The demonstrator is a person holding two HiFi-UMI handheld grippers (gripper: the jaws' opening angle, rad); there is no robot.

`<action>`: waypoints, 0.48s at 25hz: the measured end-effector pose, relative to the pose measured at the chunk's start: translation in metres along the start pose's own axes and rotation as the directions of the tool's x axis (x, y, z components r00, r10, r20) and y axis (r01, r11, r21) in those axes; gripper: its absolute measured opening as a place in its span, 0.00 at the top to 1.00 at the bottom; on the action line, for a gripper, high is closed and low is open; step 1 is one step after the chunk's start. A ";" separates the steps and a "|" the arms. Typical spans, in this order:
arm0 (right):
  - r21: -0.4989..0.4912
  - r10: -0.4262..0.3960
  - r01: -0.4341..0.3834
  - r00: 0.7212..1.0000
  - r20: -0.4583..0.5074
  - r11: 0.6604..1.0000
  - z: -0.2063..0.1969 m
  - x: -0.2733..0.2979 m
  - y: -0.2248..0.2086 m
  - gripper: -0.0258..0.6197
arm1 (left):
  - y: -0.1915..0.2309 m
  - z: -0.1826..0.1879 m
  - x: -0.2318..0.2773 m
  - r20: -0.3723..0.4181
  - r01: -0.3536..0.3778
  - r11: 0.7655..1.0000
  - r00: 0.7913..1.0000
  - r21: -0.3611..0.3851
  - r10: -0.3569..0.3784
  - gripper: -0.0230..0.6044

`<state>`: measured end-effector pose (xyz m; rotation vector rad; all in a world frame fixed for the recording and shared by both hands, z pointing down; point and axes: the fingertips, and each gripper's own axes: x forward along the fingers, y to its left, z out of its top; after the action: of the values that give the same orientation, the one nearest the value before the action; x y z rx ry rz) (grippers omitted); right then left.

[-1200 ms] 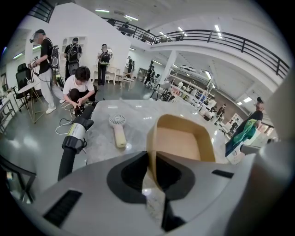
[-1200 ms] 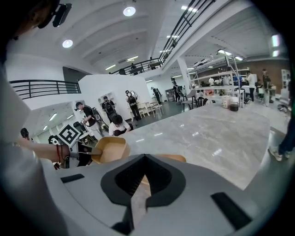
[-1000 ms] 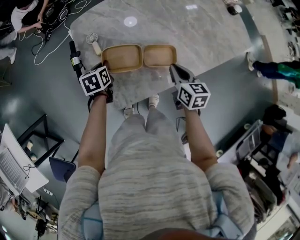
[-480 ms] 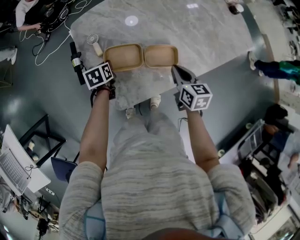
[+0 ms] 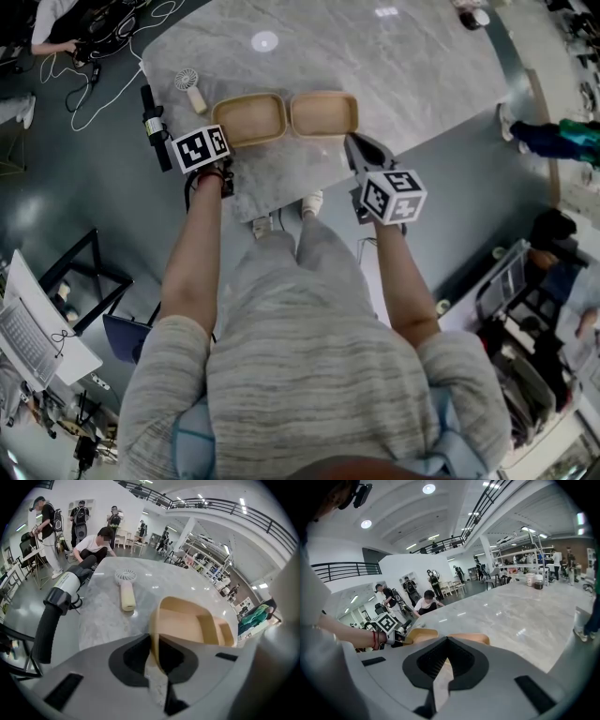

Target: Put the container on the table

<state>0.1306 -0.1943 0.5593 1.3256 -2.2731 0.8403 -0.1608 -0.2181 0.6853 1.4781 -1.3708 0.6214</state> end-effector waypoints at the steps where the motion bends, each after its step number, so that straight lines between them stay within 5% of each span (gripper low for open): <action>1: -0.002 0.001 -0.001 1.000 -0.001 1.000 -0.001 0.000 0.001 0.96 | 0.001 -0.001 0.001 -0.004 -0.001 1.000 1.000 -0.002 0.001 0.91; 12: 0.004 -0.005 0.005 1.000 -0.005 1.000 -0.005 -0.005 -0.003 0.96 | 0.005 -0.005 0.013 -0.032 -0.007 0.999 0.999 -0.031 0.006 0.91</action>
<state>0.1353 -0.1890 0.5612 1.3288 -2.2645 0.8454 -0.1614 -0.2182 0.6999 1.4331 -1.3554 0.6228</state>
